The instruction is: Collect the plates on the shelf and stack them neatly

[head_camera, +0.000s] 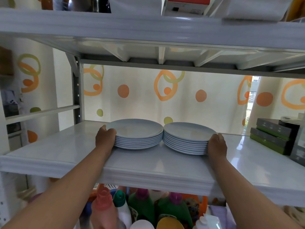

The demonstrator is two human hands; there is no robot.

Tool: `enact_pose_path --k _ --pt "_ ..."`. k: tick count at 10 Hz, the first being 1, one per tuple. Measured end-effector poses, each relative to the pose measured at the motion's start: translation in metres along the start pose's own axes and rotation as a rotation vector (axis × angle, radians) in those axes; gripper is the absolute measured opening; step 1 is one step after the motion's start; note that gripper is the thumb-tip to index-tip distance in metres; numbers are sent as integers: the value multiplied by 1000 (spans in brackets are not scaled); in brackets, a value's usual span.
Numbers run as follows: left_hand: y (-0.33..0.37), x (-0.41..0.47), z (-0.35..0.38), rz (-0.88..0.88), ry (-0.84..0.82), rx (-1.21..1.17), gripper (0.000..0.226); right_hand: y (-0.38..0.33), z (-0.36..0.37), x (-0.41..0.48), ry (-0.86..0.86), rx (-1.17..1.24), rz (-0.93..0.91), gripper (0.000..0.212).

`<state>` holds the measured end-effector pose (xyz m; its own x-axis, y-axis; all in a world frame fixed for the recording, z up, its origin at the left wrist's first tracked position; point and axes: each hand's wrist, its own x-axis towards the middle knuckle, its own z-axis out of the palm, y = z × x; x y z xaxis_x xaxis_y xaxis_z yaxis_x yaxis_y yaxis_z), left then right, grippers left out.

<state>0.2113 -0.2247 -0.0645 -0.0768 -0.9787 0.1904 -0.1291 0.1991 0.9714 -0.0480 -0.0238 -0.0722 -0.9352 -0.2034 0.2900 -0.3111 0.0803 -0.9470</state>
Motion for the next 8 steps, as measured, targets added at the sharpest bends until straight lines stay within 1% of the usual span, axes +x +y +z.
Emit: enact_pose_path --k 1,2,3,4,5,6,7,8 --pt "0 -1 0 18 9 12 62 0 0 -2 7 -7 -13 47" --pt "2 -7 2 28 0 34 61 -3 -1 -7 84 -63 -103 45" --pt "2 -12 3 85 45 122 60 -6 -4 -12 192 -127 -235 42" --pt "2 -15 3 181 139 173 55 -8 -7 -17 299 -207 -341 33" --pt "5 -21 2 275 241 182 51 -10 -7 -22 360 -261 -427 27" --pt "9 -32 0 396 306 181 46 -11 -5 -27 361 -313 -560 24" --pt "23 -51 11 511 325 107 47 -11 2 -35 323 -400 -775 22" --pt "45 -69 35 607 209 95 52 -24 11 -44 212 -380 -838 30"
